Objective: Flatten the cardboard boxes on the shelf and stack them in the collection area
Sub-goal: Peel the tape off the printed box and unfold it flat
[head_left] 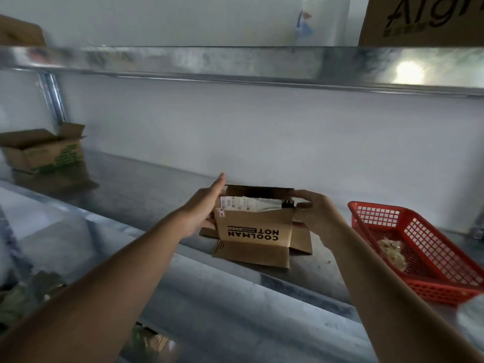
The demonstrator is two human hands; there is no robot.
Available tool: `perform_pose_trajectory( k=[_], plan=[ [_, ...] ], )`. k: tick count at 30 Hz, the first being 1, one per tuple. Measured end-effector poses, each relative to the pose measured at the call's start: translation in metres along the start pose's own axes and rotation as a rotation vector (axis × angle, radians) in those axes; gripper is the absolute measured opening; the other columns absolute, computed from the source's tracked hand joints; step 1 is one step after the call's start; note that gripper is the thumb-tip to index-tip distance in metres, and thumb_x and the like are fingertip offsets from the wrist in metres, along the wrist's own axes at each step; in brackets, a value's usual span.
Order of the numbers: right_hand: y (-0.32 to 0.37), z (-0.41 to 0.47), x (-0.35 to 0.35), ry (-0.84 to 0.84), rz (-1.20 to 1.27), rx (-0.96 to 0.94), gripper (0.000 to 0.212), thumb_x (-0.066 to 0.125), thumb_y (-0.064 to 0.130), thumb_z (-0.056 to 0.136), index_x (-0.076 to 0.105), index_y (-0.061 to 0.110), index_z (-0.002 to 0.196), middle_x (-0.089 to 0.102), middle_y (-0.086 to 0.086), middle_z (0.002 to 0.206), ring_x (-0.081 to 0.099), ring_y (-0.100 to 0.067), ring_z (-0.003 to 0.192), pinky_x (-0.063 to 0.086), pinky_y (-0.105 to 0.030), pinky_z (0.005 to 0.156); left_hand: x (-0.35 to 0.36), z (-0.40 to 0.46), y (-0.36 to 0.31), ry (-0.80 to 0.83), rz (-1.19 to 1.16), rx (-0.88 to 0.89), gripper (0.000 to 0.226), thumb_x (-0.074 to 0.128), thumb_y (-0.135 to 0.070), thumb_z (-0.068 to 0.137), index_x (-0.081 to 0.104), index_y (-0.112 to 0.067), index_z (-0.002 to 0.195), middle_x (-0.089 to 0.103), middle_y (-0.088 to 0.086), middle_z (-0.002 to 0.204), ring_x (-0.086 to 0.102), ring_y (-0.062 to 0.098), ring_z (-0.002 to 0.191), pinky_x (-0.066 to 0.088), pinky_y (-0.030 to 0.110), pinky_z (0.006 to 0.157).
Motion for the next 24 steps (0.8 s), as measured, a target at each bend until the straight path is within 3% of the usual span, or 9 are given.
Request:
perform_pose_trajectory(
  k=[3, 5, 8, 13, 15, 17, 20, 22, 24],
  plan=[
    [0.005, 0.005, 0.014, 0.106, -0.078, 0.066, 0.047, 0.064, -0.015, 0.09, 0.07, 0.025, 0.113, 0.065, -0.017, 0.114, 0.07, -0.034, 0.091, 0.063, -0.031, 0.054, -0.004, -0.004, -0.002, 0.004, 0.137, -0.01, 0.079, 0.033, -0.083, 0.092, 0.068, -0.015, 0.112, 0.08, 0.008, 0.092, 0.077, 0.022, 0.092, 0.057, 0.05, 0.095],
    [0.003, 0.007, 0.021, 0.137, 0.091, 0.24, 0.028, 0.066, -0.001, 0.095, 0.068, 0.015, 0.118, 0.061, -0.017, 0.111, 0.066, -0.034, 0.085, 0.057, -0.028, 0.045, -0.004, -0.008, -0.003, 0.02, 0.234, -0.003, 0.075, 0.035, -0.074, 0.094, 0.068, -0.009, 0.11, 0.079, 0.007, 0.091, 0.076, 0.02, 0.092, 0.054, 0.051, 0.099],
    [0.004, 0.012, 0.025, 0.171, 0.046, 0.354, 0.014, 0.069, 0.023, 0.097, 0.067, 0.017, 0.109, 0.06, -0.017, 0.113, 0.067, -0.036, 0.087, 0.061, -0.035, 0.054, -0.006, -0.016, -0.004, 0.065, 0.342, 0.004, 0.062, 0.031, -0.058, 0.096, 0.066, -0.009, 0.109, 0.079, 0.003, 0.092, 0.074, 0.015, 0.092, 0.056, 0.051, 0.099],
    [-0.002, 0.025, 0.033, 0.155, -0.103, 0.479, 0.045, 0.061, 0.054, 0.092, 0.059, 0.017, 0.118, 0.065, -0.019, 0.11, 0.07, -0.035, 0.079, 0.058, -0.033, 0.047, -0.004, -0.029, -0.015, 0.209, 0.573, -0.069, 0.038, 0.023, -0.059, 0.103, 0.053, -0.063, 0.125, 0.055, -0.022, 0.124, 0.061, 0.009, 0.101, 0.051, 0.041, 0.092],
    [0.0, 0.031, 0.038, 0.104, -0.252, 0.407, 0.036, 0.061, 0.05, 0.093, 0.055, 0.022, 0.115, 0.063, -0.018, 0.115, 0.07, -0.037, 0.089, 0.065, -0.043, 0.068, -0.009, -0.032, -0.018, 0.196, 0.706, -0.139, 0.048, 0.024, -0.064, 0.098, 0.042, -0.041, 0.137, 0.061, -0.013, 0.122, 0.068, 0.013, 0.1, 0.038, 0.055, 0.107],
    [0.003, 0.037, 0.042, 0.057, -0.462, 0.263, 0.037, 0.067, 0.047, 0.091, 0.051, 0.025, 0.116, 0.059, -0.014, 0.12, 0.065, -0.037, 0.102, 0.063, -0.048, 0.08, -0.008, -0.034, -0.022, 0.196, 0.78, -0.14, 0.05, 0.025, -0.061, 0.1, 0.041, -0.03, 0.135, 0.064, -0.015, 0.104, 0.07, 0.012, 0.095, 0.042, 0.052, 0.106],
    [0.012, 0.035, 0.045, 0.083, -0.708, 0.084, 0.064, 0.079, 0.056, 0.081, 0.038, 0.037, 0.126, 0.052, -0.002, 0.111, 0.057, -0.025, 0.094, 0.05, -0.033, 0.056, -0.005, -0.036, -0.026, 0.233, 0.76, -0.049, 0.052, 0.028, -0.072, 0.099, 0.044, -0.044, 0.138, 0.065, -0.02, 0.103, 0.07, 0.012, 0.097, 0.052, 0.034, 0.089],
    [0.013, 0.035, 0.042, 0.064, -0.636, 0.047, 0.062, 0.075, 0.058, 0.079, 0.036, 0.04, 0.124, 0.055, 0.001, 0.109, 0.06, -0.022, 0.09, 0.051, -0.03, 0.05, -0.006, -0.033, -0.022, 0.271, 0.686, 0.021, 0.057, 0.043, -0.092, 0.082, 0.044, -0.061, 0.129, 0.065, -0.014, 0.119, 0.07, 0.013, 0.102, 0.058, 0.038, 0.091],
    [0.012, 0.034, 0.037, -0.007, -0.521, 0.076, 0.063, 0.067, 0.055, 0.083, 0.035, 0.034, 0.134, 0.058, -0.005, 0.115, 0.064, -0.027, 0.094, 0.059, -0.034, 0.051, -0.01, -0.028, -0.019, 0.237, 0.719, 0.136, 0.068, 0.064, -0.094, 0.067, 0.042, -0.059, 0.121, 0.063, -0.009, 0.125, 0.07, 0.011, 0.097, 0.061, 0.037, 0.08]
  ],
)
Point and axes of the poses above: each hand's wrist, its own z-axis towards the middle knuckle, its own x-axis out of the palm, y = z × x, the point moved 6 cm from there along z, towards the middle knuckle
